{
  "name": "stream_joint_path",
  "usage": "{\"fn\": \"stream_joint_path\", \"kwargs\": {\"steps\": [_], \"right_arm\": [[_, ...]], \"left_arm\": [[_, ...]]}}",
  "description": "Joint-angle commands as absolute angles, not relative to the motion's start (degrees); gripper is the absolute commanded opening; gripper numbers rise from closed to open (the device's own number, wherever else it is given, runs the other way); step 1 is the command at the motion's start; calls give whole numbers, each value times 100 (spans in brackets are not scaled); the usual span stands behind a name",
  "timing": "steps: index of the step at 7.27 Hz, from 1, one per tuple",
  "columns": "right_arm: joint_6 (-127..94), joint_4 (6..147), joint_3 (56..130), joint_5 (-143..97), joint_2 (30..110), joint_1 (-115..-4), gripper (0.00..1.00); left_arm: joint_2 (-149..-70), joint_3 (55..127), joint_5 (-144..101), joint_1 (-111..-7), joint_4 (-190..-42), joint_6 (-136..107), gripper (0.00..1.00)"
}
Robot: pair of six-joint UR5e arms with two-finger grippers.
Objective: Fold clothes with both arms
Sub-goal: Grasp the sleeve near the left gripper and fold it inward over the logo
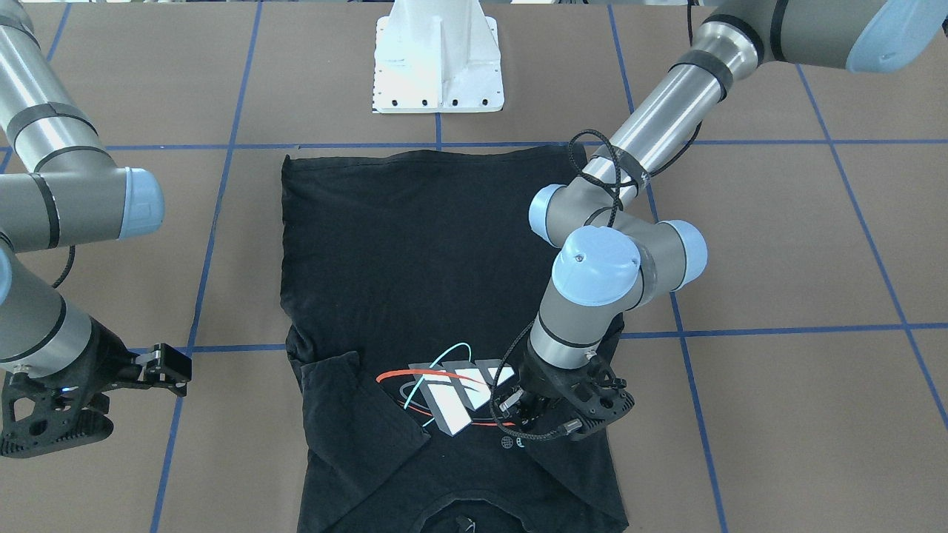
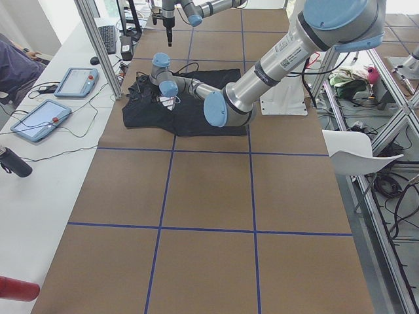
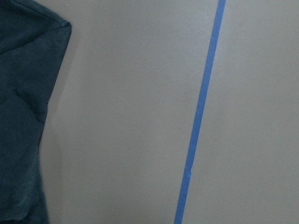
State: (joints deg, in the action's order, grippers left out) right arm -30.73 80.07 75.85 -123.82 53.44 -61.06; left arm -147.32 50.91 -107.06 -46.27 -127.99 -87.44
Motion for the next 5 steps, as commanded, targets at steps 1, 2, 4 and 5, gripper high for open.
{"fn": "stream_joint_path", "kwargs": {"steps": [1, 2, 4, 5], "right_arm": [[-3276, 8007, 7602, -12384, 5309, -6100, 100], [-3635, 8007, 7733, -12392, 5309, -6021, 100], [-4347, 8059, 8495, -12375, 5649, -5689, 100], [-4707, 8060, 9091, -12323, 6043, -5417, 100]], "left_arm": [[-14643, 5394, -10749, -4658, -12903, -7985, 100], [-14251, 5988, -10845, -4676, -12824, -7554, 100], [-12787, 7778, -11494, -4667, -12867, -6858, 100], [-12179, 8579, -11609, -4641, -12885, -6838, 100]]}}
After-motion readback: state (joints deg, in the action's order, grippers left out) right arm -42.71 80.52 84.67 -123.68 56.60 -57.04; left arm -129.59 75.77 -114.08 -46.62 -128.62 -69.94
